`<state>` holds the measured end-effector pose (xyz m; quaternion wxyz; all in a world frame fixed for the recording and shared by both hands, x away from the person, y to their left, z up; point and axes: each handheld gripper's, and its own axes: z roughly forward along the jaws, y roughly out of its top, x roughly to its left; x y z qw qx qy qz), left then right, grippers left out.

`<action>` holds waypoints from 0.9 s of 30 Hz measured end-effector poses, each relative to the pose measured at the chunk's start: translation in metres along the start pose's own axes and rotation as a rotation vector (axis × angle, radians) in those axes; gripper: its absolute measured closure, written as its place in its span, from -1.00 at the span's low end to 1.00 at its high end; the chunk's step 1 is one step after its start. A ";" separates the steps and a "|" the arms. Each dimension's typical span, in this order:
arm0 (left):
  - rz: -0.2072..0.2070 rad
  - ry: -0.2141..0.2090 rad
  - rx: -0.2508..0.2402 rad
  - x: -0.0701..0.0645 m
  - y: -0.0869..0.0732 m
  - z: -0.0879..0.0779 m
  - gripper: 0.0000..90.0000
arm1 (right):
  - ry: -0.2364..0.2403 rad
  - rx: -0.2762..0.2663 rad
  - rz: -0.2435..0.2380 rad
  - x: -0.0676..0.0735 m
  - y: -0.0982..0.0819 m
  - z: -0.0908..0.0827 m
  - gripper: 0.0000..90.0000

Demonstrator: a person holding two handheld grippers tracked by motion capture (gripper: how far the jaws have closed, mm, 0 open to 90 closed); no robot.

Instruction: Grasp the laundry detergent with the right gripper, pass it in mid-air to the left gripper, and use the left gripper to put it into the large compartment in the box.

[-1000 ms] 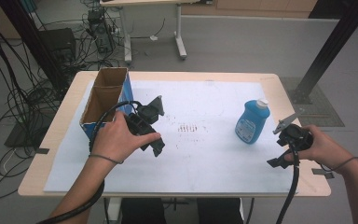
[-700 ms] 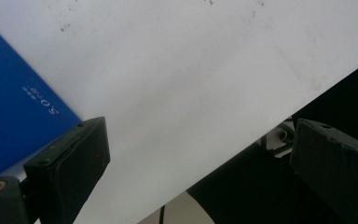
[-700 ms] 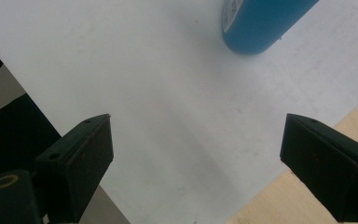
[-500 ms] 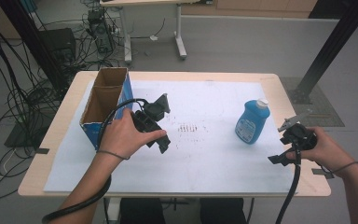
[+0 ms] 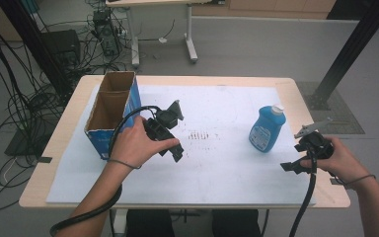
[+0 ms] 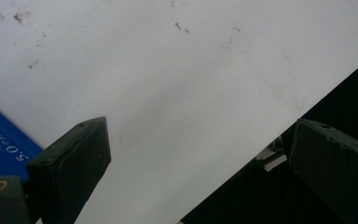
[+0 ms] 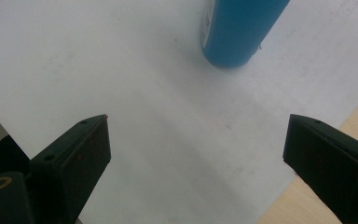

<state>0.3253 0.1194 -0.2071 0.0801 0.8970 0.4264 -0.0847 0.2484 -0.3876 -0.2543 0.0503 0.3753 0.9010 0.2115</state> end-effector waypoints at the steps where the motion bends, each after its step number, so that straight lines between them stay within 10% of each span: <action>1: 0.004 0.002 0.002 -0.001 0.000 0.001 -0.87 | 0.000 -0.007 0.005 0.000 -0.001 0.001 -0.84; 27: 0.039 0.006 -0.019 -0.006 0.002 0.011 -0.88 | -0.013 -0.145 0.076 -0.007 -0.024 0.017 -0.88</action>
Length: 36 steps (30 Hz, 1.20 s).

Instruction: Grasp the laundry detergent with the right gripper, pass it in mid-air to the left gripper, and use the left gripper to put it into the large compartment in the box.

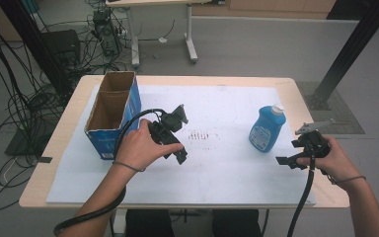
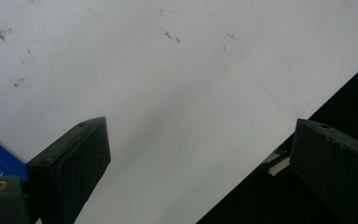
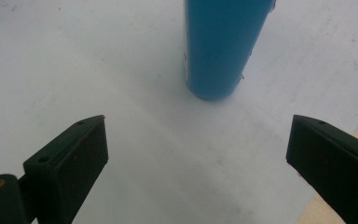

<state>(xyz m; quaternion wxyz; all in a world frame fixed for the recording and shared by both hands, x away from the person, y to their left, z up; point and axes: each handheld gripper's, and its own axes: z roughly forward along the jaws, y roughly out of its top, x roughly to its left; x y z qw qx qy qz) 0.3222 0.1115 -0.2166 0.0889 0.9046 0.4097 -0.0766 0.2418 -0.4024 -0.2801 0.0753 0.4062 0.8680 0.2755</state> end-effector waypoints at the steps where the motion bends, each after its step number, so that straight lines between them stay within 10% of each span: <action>1: 0.000 -0.001 -0.005 0.000 0.000 0.000 -0.88 | 0.001 -0.009 0.001 -0.001 -0.002 0.001 -0.88; 36: 0.021 -0.025 -0.027 -0.001 0.003 0.002 -0.88 | -0.021 -0.141 0.031 -0.006 -0.020 0.025 -0.90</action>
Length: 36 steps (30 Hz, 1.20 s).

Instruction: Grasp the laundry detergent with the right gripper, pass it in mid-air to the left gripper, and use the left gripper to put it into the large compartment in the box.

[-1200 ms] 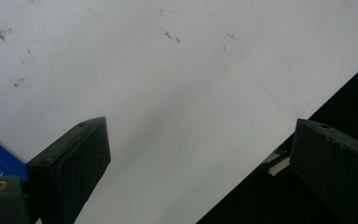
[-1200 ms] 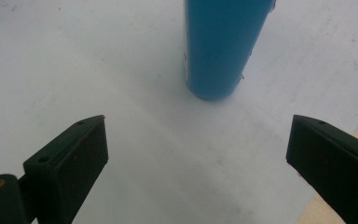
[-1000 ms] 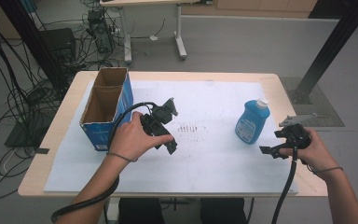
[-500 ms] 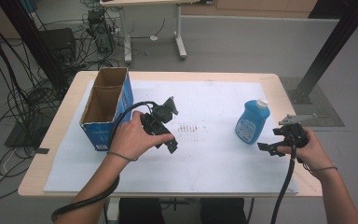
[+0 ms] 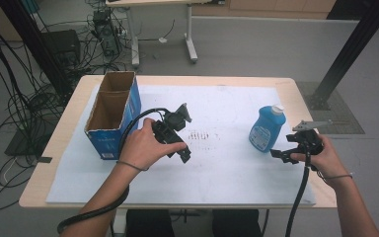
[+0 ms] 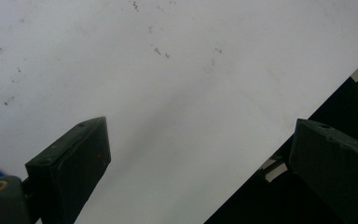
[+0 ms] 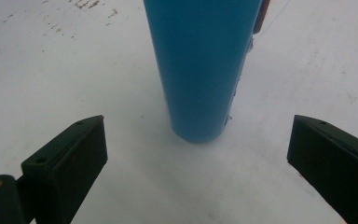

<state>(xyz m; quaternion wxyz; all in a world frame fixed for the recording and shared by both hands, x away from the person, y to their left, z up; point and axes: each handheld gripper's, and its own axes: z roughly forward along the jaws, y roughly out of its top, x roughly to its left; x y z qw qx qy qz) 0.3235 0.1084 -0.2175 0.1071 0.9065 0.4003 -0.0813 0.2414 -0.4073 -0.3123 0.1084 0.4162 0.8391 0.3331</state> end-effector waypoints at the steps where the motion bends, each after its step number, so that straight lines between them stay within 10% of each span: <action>1: -0.002 -0.002 -0.001 0.000 0.000 0.000 -0.88 | 0.001 -0.002 -0.002 0.000 0.000 0.000 -0.90; 36: 0.018 -0.017 -0.016 -0.001 0.000 0.003 -0.88 | 0.009 -0.089 -0.002 -0.006 -0.012 0.021 -0.91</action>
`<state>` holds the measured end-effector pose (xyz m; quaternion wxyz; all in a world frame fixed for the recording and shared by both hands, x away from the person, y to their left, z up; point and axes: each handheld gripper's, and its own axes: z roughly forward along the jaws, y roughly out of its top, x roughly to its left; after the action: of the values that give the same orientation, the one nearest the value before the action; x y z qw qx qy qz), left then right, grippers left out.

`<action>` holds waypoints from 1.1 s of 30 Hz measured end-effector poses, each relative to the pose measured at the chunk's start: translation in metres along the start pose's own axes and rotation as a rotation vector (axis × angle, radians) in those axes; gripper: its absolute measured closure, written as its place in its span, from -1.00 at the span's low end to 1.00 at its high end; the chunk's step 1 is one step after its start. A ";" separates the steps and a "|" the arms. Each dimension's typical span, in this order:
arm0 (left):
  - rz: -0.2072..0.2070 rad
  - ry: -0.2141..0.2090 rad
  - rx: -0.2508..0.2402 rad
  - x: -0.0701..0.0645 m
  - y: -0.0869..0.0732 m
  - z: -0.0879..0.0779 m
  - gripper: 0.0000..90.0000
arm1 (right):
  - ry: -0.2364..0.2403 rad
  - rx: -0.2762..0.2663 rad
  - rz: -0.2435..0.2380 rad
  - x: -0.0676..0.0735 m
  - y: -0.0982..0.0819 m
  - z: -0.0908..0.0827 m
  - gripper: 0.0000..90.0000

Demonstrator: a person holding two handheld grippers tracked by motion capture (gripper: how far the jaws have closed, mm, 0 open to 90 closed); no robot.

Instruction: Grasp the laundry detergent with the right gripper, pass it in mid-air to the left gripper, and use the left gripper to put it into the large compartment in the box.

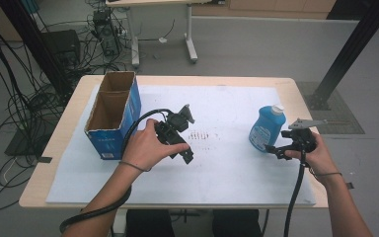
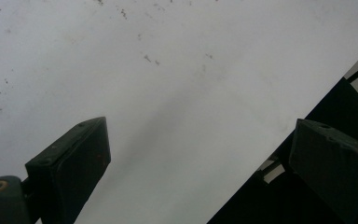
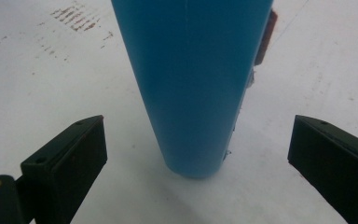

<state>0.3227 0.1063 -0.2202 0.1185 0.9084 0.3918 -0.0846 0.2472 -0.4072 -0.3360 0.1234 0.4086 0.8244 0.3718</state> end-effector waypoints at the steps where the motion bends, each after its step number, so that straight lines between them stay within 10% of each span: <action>1: 0.003 0.000 -0.002 0.000 0.000 -0.001 -0.88 | 0.002 -0.006 0.000 0.000 -0.001 0.001 -0.91; 33: 0.001 -0.008 0.008 -0.001 0.000 0.003 -0.88 | 0.031 -0.116 0.001 -0.002 -0.030 0.011 -0.91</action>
<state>0.3219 0.1046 -0.2233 0.1166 0.9088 0.3904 -0.0896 0.2370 -0.4150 -0.3651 0.1340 0.3954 0.8031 0.4251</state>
